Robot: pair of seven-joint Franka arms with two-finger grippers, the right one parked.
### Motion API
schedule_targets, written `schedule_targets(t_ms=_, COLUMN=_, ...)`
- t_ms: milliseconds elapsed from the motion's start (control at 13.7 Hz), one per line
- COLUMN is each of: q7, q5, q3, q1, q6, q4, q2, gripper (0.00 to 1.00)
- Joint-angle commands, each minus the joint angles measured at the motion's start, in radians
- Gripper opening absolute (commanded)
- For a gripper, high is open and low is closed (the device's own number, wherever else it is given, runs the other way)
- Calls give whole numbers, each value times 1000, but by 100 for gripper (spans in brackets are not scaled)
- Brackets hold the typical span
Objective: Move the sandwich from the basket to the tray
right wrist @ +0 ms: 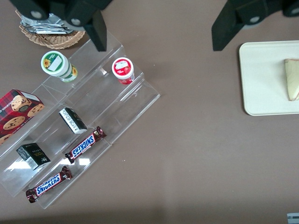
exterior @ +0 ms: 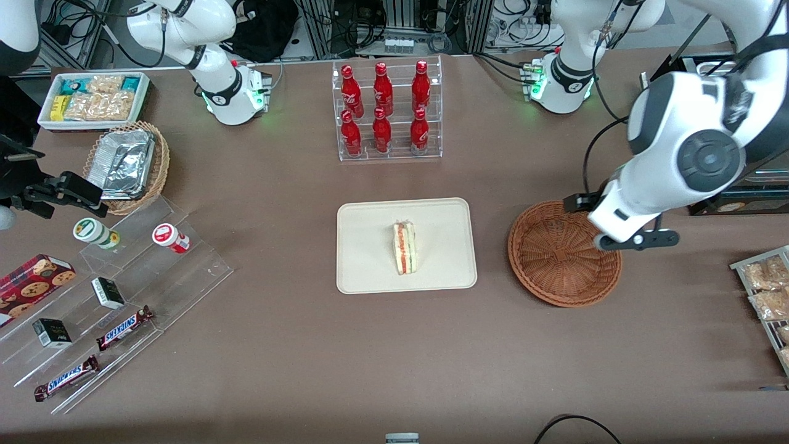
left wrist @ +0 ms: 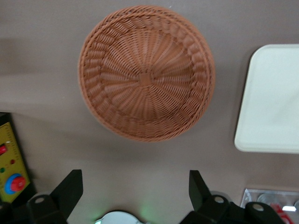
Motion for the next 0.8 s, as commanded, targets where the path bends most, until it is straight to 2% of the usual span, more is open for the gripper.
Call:
schedule_targets(t_ms=0, q7=70, q5=-8, q3=-55, q1=93, q6=-44, q4=-29, q2=-79, gripper=100)
schedule_targets(t_ms=293, q7=195, q5=-8, q3=-78, q1=184, q6=-98, q4=-29, q2=-147, gripper=100)
schedule_targets(t_ms=732, q7=216, q5=-5, q3=-78, q1=219, q6=-113, q4=-24, q2=-204, gripper=100)
